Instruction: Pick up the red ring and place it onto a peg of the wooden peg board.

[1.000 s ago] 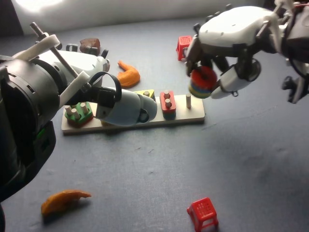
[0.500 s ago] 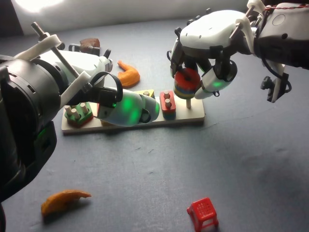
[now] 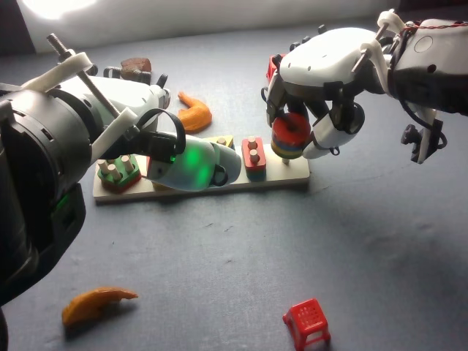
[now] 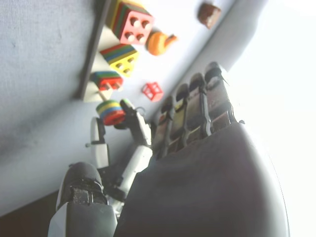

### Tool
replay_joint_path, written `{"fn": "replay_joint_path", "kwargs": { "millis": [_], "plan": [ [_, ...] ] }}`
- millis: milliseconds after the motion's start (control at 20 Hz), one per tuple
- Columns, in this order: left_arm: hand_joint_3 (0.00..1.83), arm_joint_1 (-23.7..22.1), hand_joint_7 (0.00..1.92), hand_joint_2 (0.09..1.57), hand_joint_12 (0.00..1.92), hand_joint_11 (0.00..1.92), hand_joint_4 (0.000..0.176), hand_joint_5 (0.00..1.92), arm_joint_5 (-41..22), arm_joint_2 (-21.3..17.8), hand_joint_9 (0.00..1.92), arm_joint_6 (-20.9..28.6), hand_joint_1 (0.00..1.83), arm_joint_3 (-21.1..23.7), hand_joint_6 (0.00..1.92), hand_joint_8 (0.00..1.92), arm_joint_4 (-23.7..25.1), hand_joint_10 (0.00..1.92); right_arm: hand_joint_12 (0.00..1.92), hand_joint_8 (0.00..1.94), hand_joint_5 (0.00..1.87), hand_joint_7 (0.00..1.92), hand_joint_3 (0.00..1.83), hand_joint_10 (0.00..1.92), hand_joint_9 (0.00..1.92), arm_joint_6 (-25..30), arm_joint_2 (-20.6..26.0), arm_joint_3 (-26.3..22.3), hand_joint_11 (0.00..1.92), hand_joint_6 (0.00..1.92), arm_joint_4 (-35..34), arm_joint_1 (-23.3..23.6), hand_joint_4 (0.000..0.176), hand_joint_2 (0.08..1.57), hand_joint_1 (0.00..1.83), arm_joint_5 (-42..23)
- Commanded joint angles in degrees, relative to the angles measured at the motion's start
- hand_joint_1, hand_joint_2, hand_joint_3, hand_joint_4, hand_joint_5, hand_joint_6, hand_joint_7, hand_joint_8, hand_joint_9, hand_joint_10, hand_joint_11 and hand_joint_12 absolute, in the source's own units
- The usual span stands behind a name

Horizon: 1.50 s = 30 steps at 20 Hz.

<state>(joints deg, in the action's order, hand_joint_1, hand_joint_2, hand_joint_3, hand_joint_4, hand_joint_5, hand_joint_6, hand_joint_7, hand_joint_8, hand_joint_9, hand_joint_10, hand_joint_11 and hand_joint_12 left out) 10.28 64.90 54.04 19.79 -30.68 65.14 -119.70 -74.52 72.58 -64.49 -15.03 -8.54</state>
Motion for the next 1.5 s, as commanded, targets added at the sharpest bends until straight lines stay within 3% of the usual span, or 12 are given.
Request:
{"fn": "replay_joint_path", "kwargs": {
  "millis": [0, 150, 600, 650, 700, 750, 800, 900, 1000, 1150, 1300, 1450],
  "plan": [
    [0.00, -0.65, 0.00, 1.07, 0.00, 0.01, 0.000, 0.02, 0.08, -0.15, 0.00, -0.02, 0.00, 0.01, 0.01, 0.00, 5.14, 0.00, 1.47, 0.86, 1.06, 1.08, 0.00, 1.24, 0.91, -0.31, 0.03, 0.15, 0.52, 0.75, 0.70, 0.28, 0.000, 1.08, 1.39, -3.01],
    [0.00, -0.61, 0.00, 1.07, 0.00, 0.01, 0.000, 0.01, 0.08, -0.16, 0.00, -0.02, 0.00, -0.01, 0.00, 0.00, 5.15, 0.00, 1.44, 0.80, 1.09, 1.10, 0.00, 1.18, 0.95, -0.78, -0.67, 0.84, 0.53, 0.72, 0.70, 0.38, 0.000, 1.06, 1.39, -3.14],
    [0.00, -0.65, 0.00, 1.07, 0.00, 0.00, 0.000, 0.00, 0.07, -0.17, 0.00, -0.02, 0.00, -0.01, 0.00, 0.00, 5.14, 0.00, 1.47, 0.87, 1.07, 1.10, 0.00, 1.23, 0.89, -2.40, -2.42, 2.58, 0.53, 0.73, 0.71, 0.08, 0.000, 1.08, 1.39, -3.38],
    [0.00, -0.65, 0.00, 1.07, 0.00, 0.00, 0.000, 0.00, 0.07, -0.17, 0.00, -0.02, 0.00, -0.01, 0.00, 0.00, 5.14, 0.00, 1.49, 0.58, 0.81, 0.86, 0.00, 0.94, 0.64, -2.44, -2.64, 3.04, 0.27, 0.49, 0.71, -0.09, 0.000, 1.06, 1.19, -3.38],
    [0.00, -0.65, 0.00, 1.07, 0.00, 0.00, 0.000, 0.00, 0.07, -0.17, 0.00, -0.02, 0.00, 0.00, 0.00, 0.00, 5.14, 0.00, 1.49, 0.58, 0.81, 0.86, 0.00, 0.94, 0.64, -2.57, -2.82, 3.40, 0.27, 0.49, 0.71, -0.25, 0.000, 1.06, 1.19, -3.38],
    [0.00, -0.64, 0.00, 1.08, 0.00, 0.00, 0.000, 0.01, 0.07, -0.16, 0.00, -0.02, 0.00, 0.01, 0.00, 0.00, 5.14, 0.00, 1.26, 0.08, 0.33, 0.48, 0.00, 0.31, 0.36, -2.60, -2.97, 3.71, 0.01, 0.09, 0.71, -0.42, 0.000, 0.98, 0.78, -3.38],
    [0.00, -0.64, 0.00, 1.07, 0.00, 0.00, 0.000, 0.01, 0.07, -0.16, 0.00, -0.02, 0.00, 0.01, 0.00, 0.00, 5.14, 0.00, 1.23, 0.01, 0.31, 0.47, 0.00, 0.17, 0.38, -2.60, -3.03, 3.89, 0.00, 0.02, 0.72, -0.55, 0.000, 0.98, 0.75, -3.43],
    [0.00, -0.62, 0.00, 1.07, 0.00, 0.00, 0.000, 0.00, 0.07, -0.16, 0.00, -0.02, 0.00, 0.01, 0.00, 0.00, 5.14, 0.00, 1.00, 0.00, 0.23, 0.33, 0.00, 0.10, 0.29, -2.60, -3.08, 3.95, 0.00, 0.00, 0.72, -0.83, 0.000, 0.95, 0.76, -3.53],
    [0.00, -0.62, 0.00, 1.06, 0.00, 0.00, 0.000, 0.00, 0.07, -0.16, 0.00, -0.02, 0.00, 0.00, 0.00, 0.00, 5.14, 0.00, 0.94, 0.00, 0.17, 0.27, 0.00, 0.07, 0.26, -2.59, -3.06, 3.93, 0.00, 0.00, 0.72, -1.02, 0.000, 0.95, 0.75, -3.59],
    [0.00, -0.64, 0.00, 1.07, 0.00, 0.00, 0.000, 0.00, 0.07, -0.16, 0.00, -0.02, 0.00, 0.01, 0.00, 0.00, 5.15, 0.00, 0.96, 0.01, 0.20, 0.31, 0.00, 0.06, 0.29, -2.49, -1.81, 3.17, 0.00, 0.01, 0.71, -0.75, 0.000, 0.96, 0.78, -3.68],
    [0.00, -0.68, 0.00, 1.07, 0.00, 0.00, 0.000, 0.00, 0.00, -0.16, 0.00, -0.06, 0.00, 0.02, 0.00, 0.00, 5.15, 0.00, 1.01, 0.02, 0.24, 0.34, 0.00, 0.06, 0.32, -2.18, 3.35, -1.63, 0.00, 0.02, 0.70, -0.84, 0.000, 0.96, 0.79, -4.02],
    [0.00, -0.57, 0.00, 1.06, 0.00, 0.00, 0.000, 0.00, -0.47, -0.14, 0.00, -0.87, 0.00, 0.03, 0.00, 0.00, 5.38, 0.00, 1.26, 0.05, 0.46, 0.53, 0.01, 0.10, 0.48, -3.01, 11.95, -10.60, 0.00, 0.07, 0.74, -1.40, 0.000, 1.00, 0.55, -6.02]
  ]
}}
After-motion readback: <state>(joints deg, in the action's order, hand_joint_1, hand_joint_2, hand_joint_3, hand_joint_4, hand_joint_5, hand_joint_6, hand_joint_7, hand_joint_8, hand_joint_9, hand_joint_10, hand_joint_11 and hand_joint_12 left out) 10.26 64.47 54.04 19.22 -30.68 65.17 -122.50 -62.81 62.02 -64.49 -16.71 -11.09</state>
